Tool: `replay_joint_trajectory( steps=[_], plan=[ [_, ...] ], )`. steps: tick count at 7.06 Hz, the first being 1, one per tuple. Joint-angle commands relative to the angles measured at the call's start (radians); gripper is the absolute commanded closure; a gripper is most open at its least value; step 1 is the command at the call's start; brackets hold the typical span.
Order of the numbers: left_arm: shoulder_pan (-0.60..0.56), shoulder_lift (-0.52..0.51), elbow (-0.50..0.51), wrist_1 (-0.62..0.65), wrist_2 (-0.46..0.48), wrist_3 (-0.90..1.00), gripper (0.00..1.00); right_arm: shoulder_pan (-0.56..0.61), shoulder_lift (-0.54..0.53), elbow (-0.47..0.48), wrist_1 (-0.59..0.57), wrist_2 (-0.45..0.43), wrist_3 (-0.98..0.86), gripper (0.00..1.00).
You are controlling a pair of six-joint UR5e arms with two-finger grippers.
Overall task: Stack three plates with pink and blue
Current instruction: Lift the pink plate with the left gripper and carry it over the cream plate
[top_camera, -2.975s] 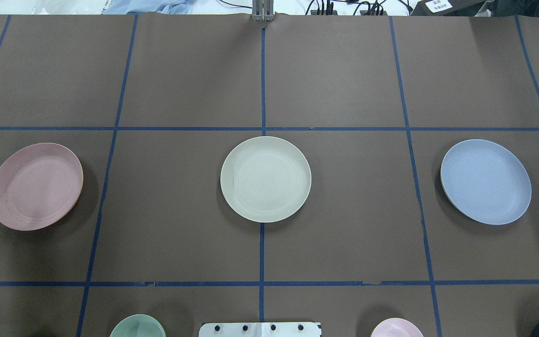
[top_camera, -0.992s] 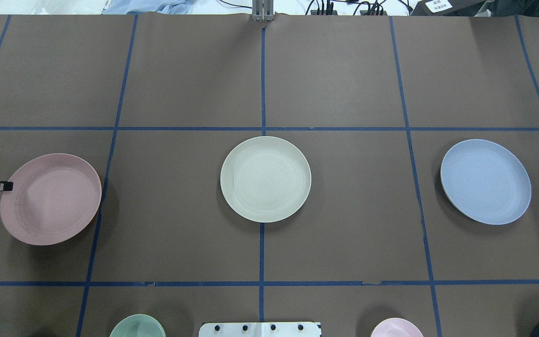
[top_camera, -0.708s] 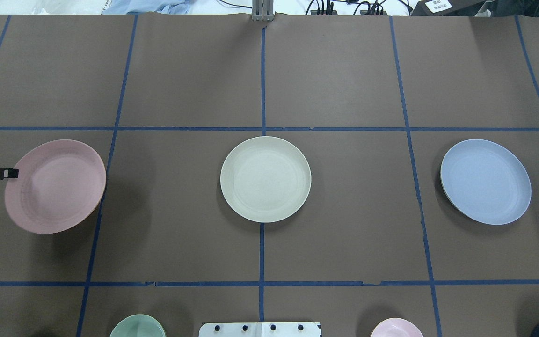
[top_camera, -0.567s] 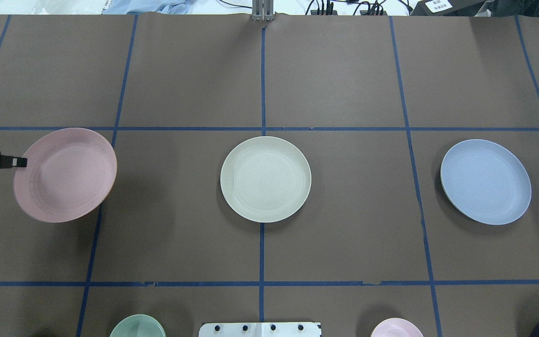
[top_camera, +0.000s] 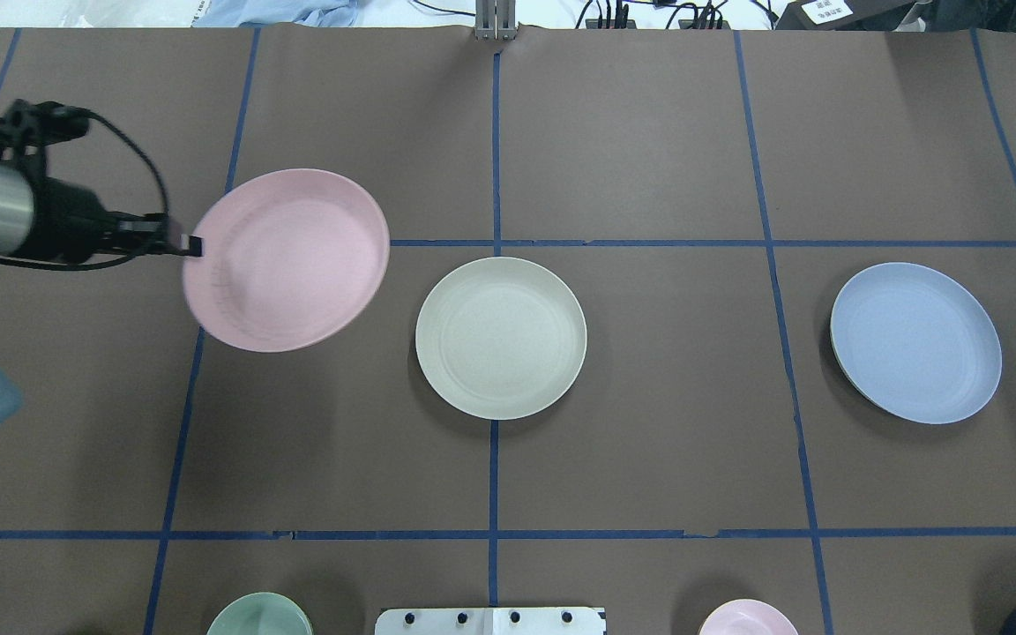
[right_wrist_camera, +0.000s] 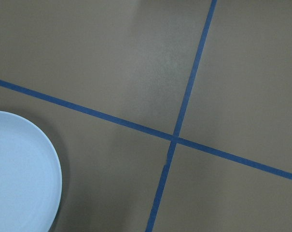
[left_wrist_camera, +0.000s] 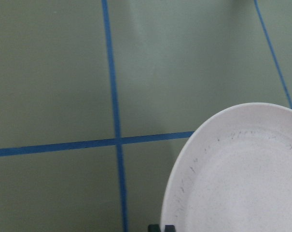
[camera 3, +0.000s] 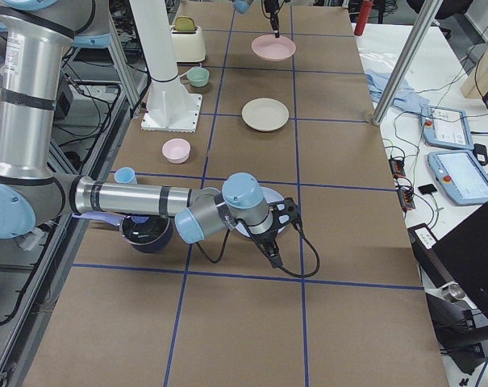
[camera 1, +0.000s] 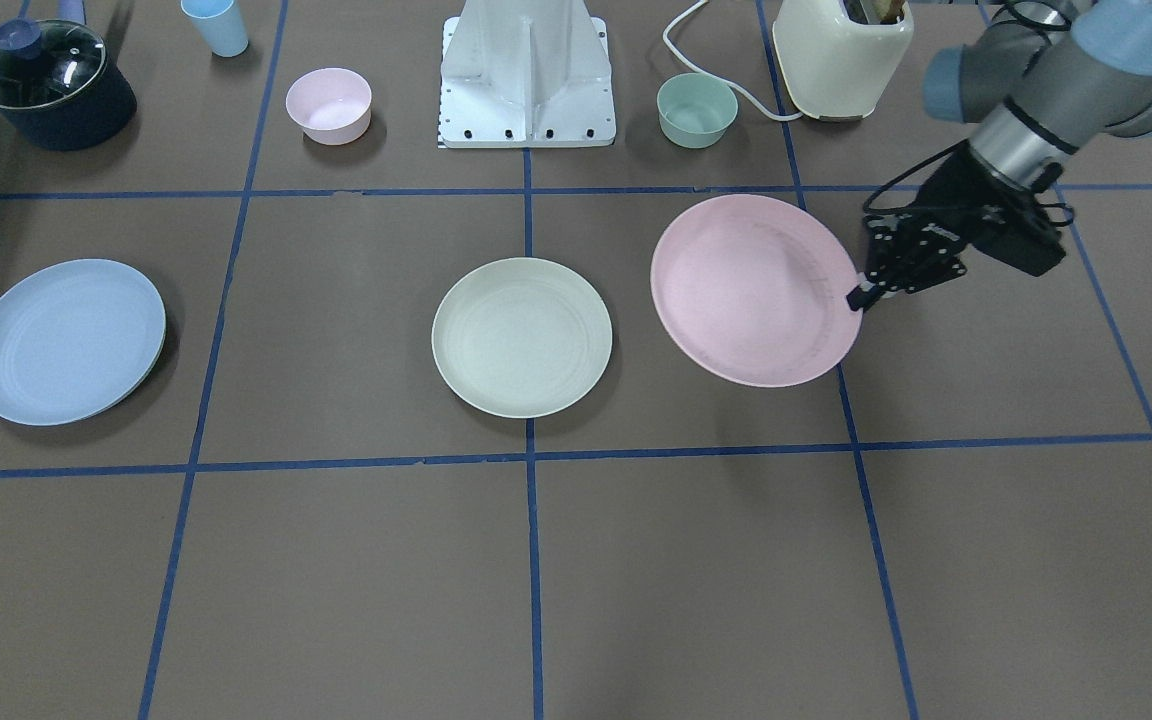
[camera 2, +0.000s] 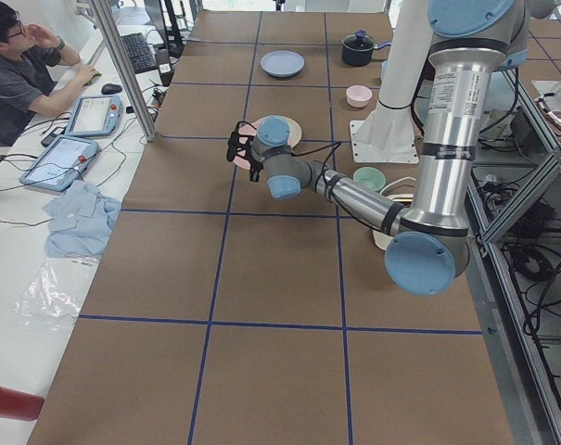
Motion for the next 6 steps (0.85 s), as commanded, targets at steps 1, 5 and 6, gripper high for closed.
replay_joint_trajectory(
  steps=[1,5,6],
  plan=[
    [0.196,-0.227,0.025,0.218,0.167,-0.143,1.00,0.000,0.000,-0.002,0.000,0.001,0.000,0.00],
    [0.315,-0.325,0.177,0.218,0.260,-0.203,1.00,0.000,0.000,-0.007,0.000,-0.001,0.000,0.00],
    [0.330,-0.331,0.179,0.218,0.273,-0.203,1.00,0.000,0.000,-0.007,0.000,-0.001,0.000,0.00]
  ],
)
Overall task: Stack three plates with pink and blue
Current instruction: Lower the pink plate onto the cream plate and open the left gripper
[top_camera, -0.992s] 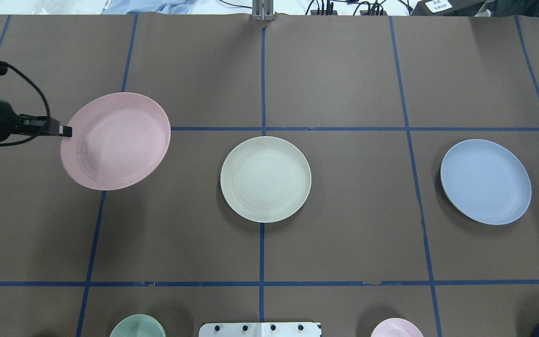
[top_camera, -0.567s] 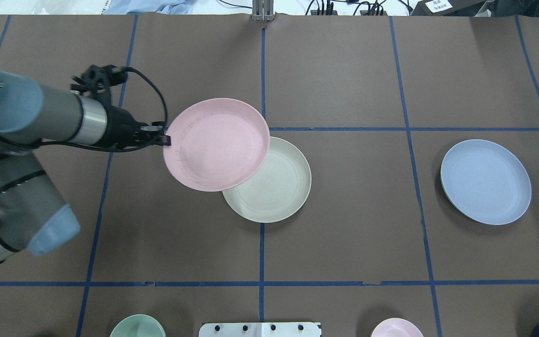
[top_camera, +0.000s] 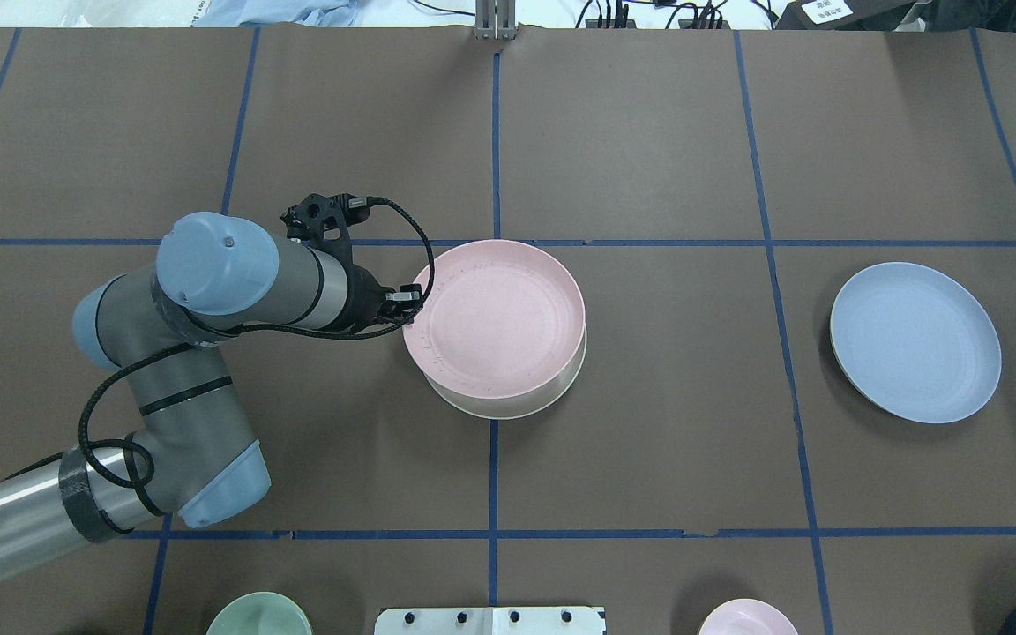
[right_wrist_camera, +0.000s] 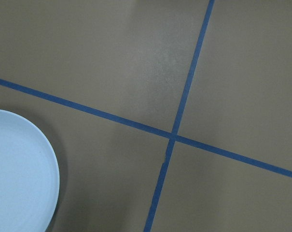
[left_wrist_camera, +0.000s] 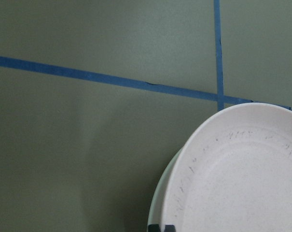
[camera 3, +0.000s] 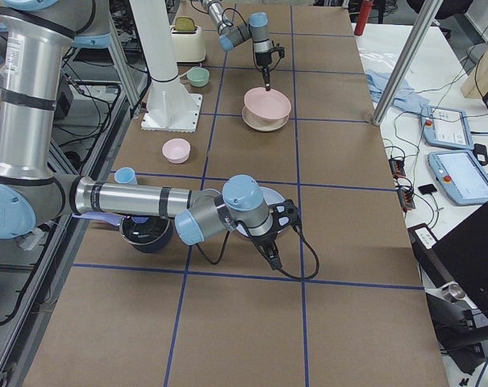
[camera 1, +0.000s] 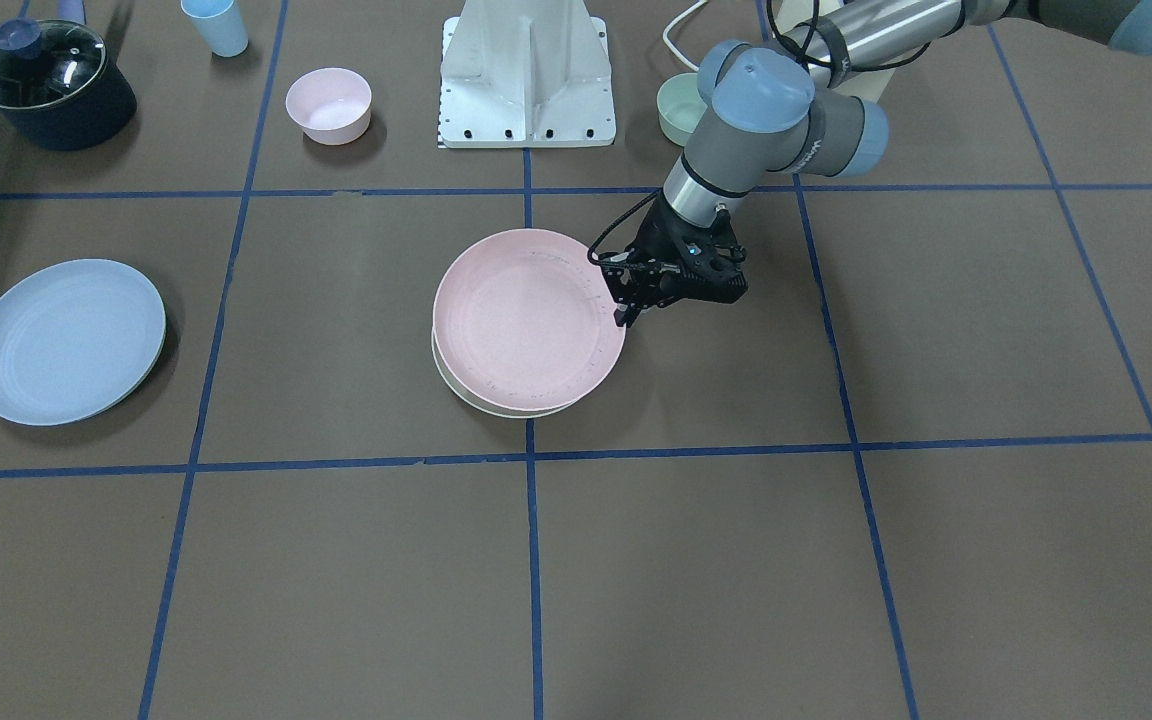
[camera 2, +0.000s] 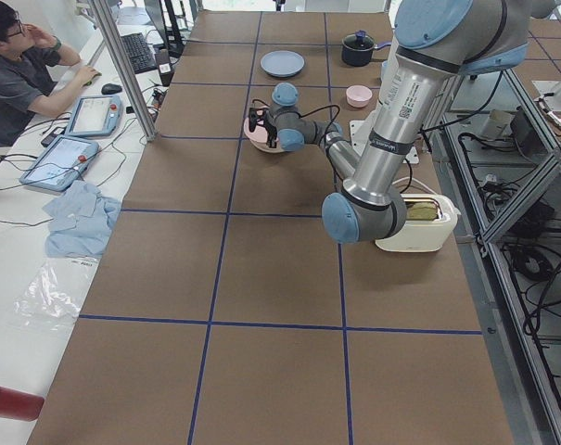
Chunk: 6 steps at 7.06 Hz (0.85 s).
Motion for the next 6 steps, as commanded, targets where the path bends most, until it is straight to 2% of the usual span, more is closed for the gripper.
replay_joint_trajectory(
  steps=[1,2,3,4,6],
  plan=[
    [0.028,-0.008,0.005,0.000,0.014,-0.001,1.00,0.000,0.000,0.000,0.000,0.000,0.000,0.00],
    [0.033,-0.008,0.007,0.000,0.014,-0.001,1.00,0.000,0.000,0.000,0.000,0.000,0.000,0.00],
    [0.033,-0.008,0.005,0.000,0.014,-0.001,0.92,0.000,0.000,-0.002,0.000,0.000,0.000,0.00],
    [0.033,-0.009,0.010,0.000,0.014,-0.001,0.77,0.000,0.000,-0.002,0.000,0.000,0.000,0.00],
    [0.032,-0.012,0.010,0.000,0.042,-0.009,0.75,0.000,0.000,-0.002,0.000,0.000,0.000,0.00]
  ],
)
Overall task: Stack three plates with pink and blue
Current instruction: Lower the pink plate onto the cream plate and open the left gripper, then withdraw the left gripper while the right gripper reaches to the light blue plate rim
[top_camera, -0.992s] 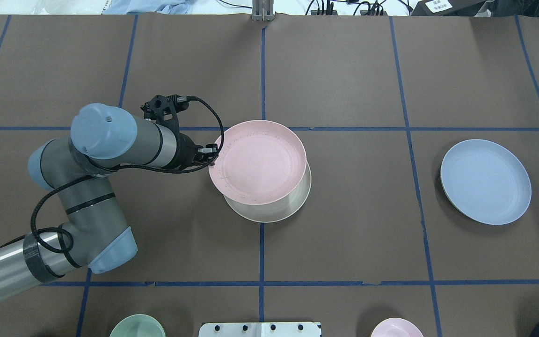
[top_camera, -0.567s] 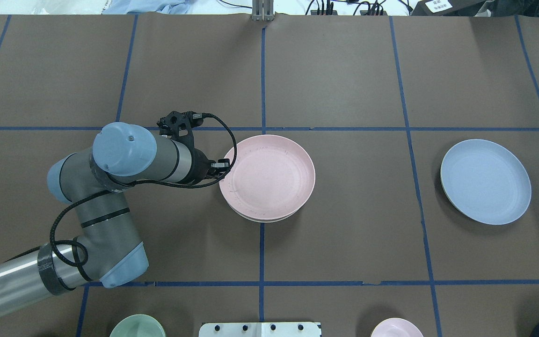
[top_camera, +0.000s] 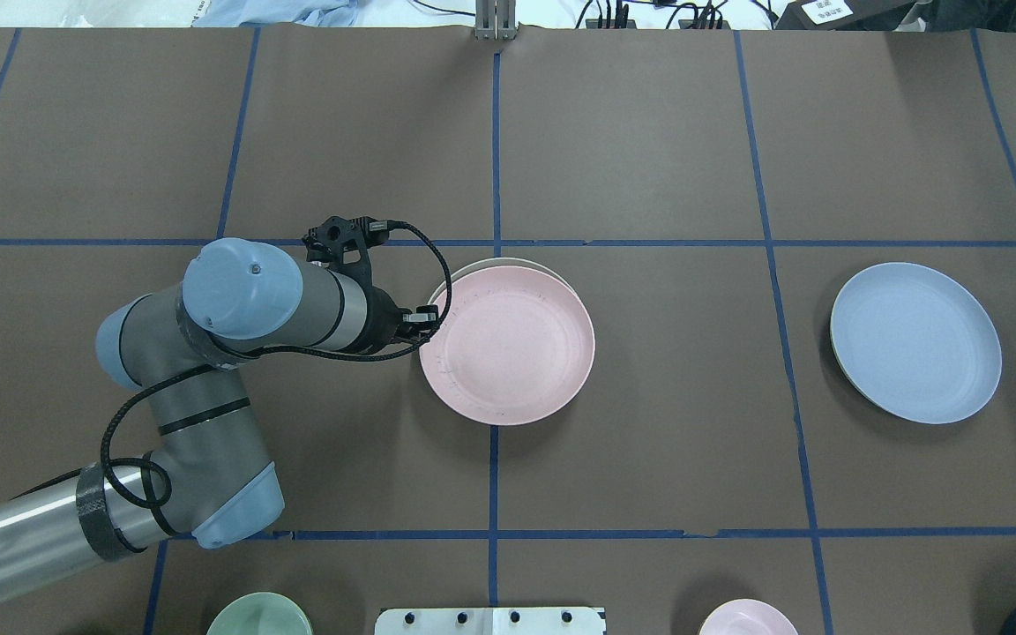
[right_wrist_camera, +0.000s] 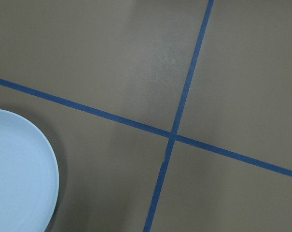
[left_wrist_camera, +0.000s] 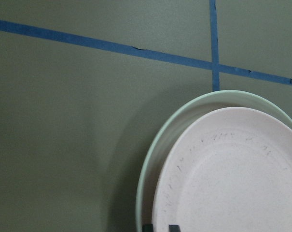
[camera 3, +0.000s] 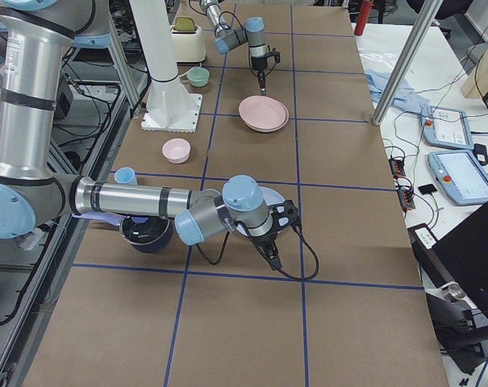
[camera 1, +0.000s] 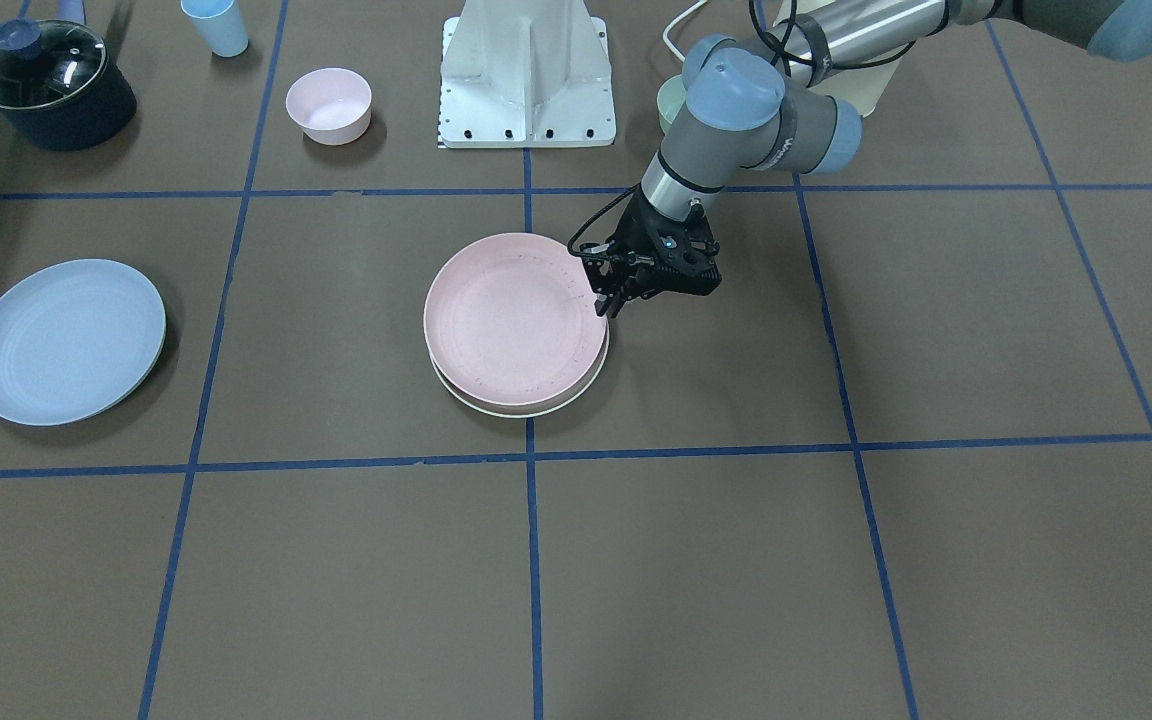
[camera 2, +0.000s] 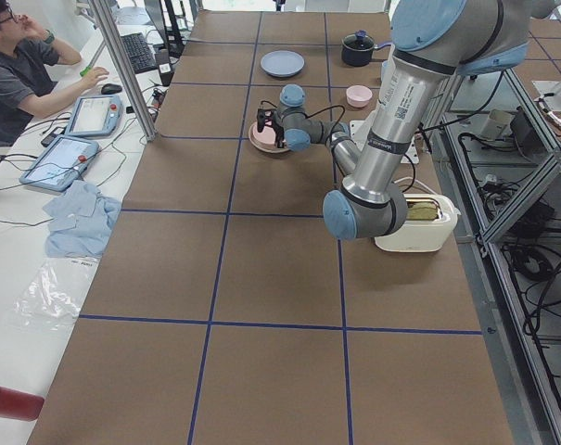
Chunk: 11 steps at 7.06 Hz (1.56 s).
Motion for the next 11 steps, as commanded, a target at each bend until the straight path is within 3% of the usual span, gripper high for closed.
replay_joint_trajectory(
  steps=[1,2,3,5,6,8,9,10,11],
  plan=[
    [0.000,-0.003,0.001,0.000,0.022,-0.014,0.61,0.000,0.000,-0.002,0.001,0.000,0.000,0.00],
    [-0.002,-0.001,-0.002,0.002,0.022,-0.001,0.14,0.000,0.000,-0.002,-0.001,0.002,0.002,0.00],
    [-0.016,0.008,-0.017,0.005,0.016,0.021,0.00,-0.018,0.002,-0.006,-0.002,0.011,0.003,0.00],
    [-0.065,0.078,-0.121,0.067,0.001,0.213,0.00,-0.061,0.003,-0.011,-0.001,0.032,0.061,0.00],
    [-0.109,0.112,-0.219,0.168,-0.033,0.336,0.00,-0.159,0.003,-0.011,0.046,0.006,0.193,0.00],
    [-0.131,0.169,-0.304,0.222,-0.041,0.403,0.00,-0.395,-0.002,-0.040,0.247,-0.177,0.523,0.00],
    [-0.131,0.169,-0.305,0.222,-0.039,0.403,0.00,-0.458,-0.008,-0.127,0.384,-0.225,0.578,0.02],
    [-0.131,0.168,-0.305,0.221,-0.039,0.403,0.00,-0.466,-0.008,-0.229,0.541,-0.227,0.590,0.08],
    [-0.131,0.168,-0.305,0.221,-0.039,0.400,0.00,-0.466,-0.012,-0.262,0.604,-0.226,0.626,0.25]
  ],
)
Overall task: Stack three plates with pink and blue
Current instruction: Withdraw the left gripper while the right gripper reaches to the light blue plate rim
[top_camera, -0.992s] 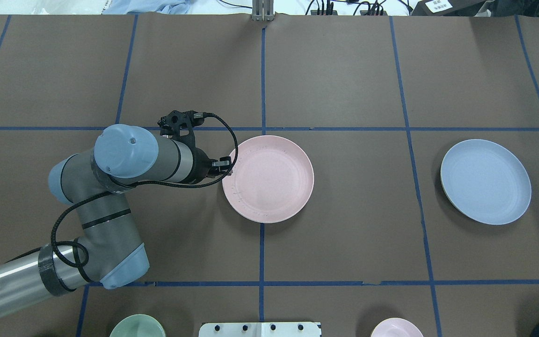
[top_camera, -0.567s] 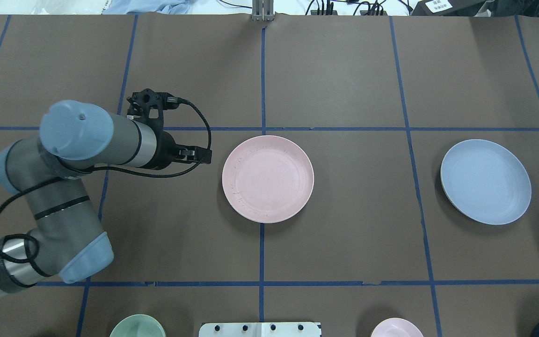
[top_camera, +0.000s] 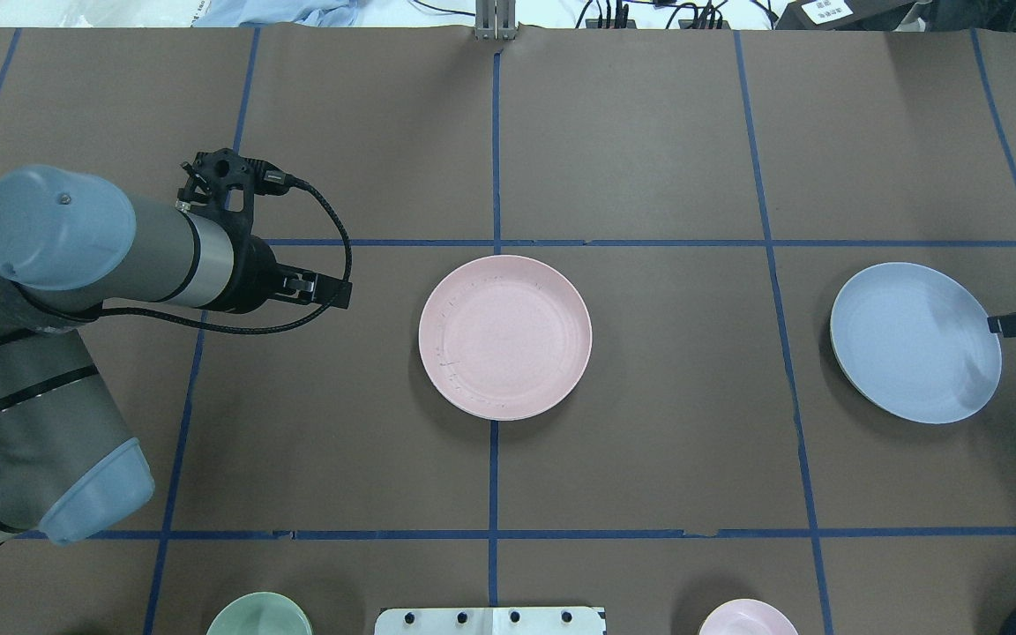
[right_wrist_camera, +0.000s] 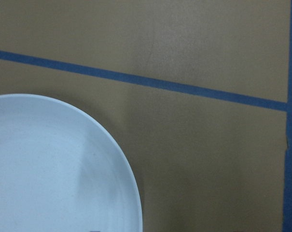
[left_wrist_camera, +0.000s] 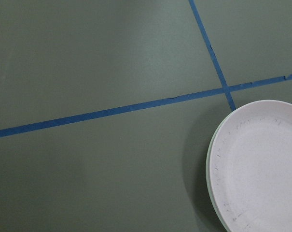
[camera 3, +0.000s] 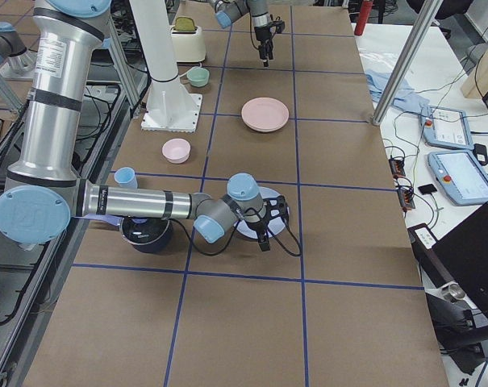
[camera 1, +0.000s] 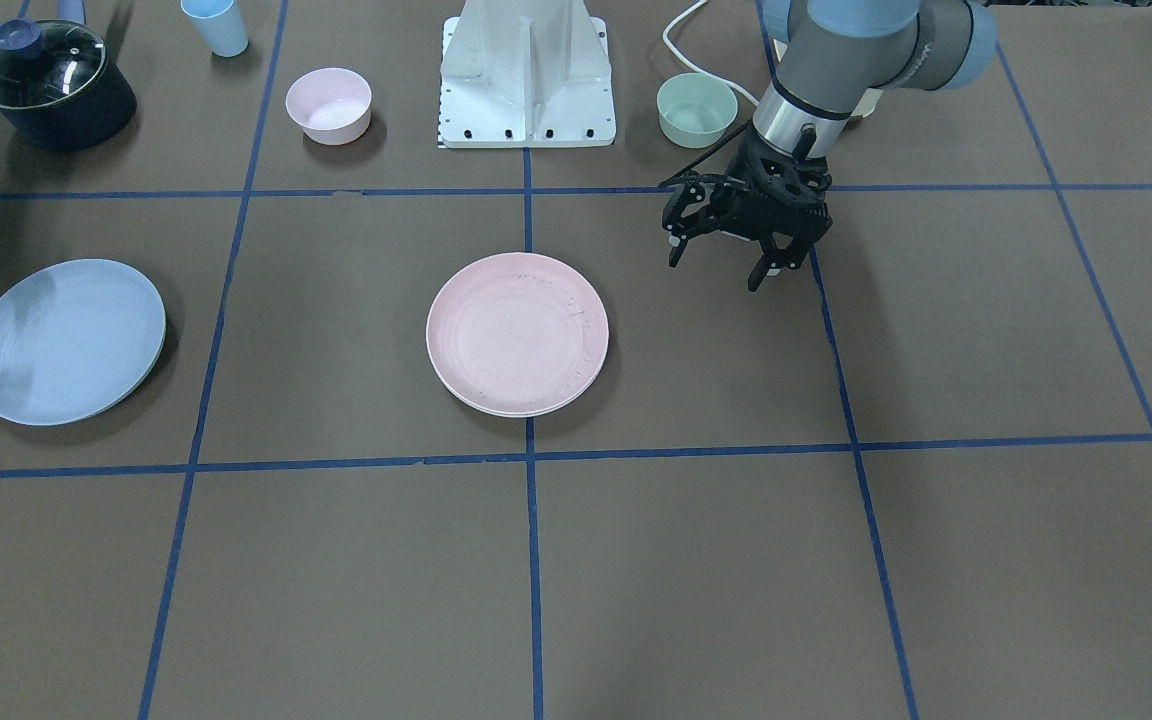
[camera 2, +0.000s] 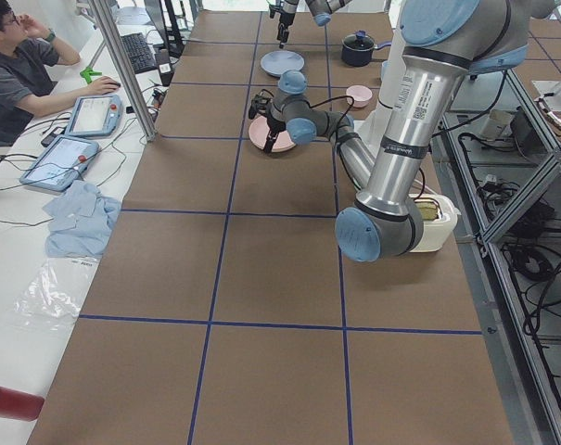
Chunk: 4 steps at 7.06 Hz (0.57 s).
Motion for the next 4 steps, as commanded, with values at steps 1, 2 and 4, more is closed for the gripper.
replay_joint_trajectory(
  steps=[1,2,4],
  plan=[
    [0.001,0.001,-0.001,0.000,0.000,-0.007,0.00,-0.018,-0.003,-0.065,0.113,-0.005,0.079,0.51],
    [0.002,0.001,0.000,0.000,0.000,-0.007,0.00,-0.026,-0.001,-0.065,0.113,-0.003,0.080,0.53],
    [0.002,-0.001,0.002,0.000,0.000,-0.007,0.00,-0.034,0.005,-0.059,0.113,-0.002,0.080,0.53]
  ],
)
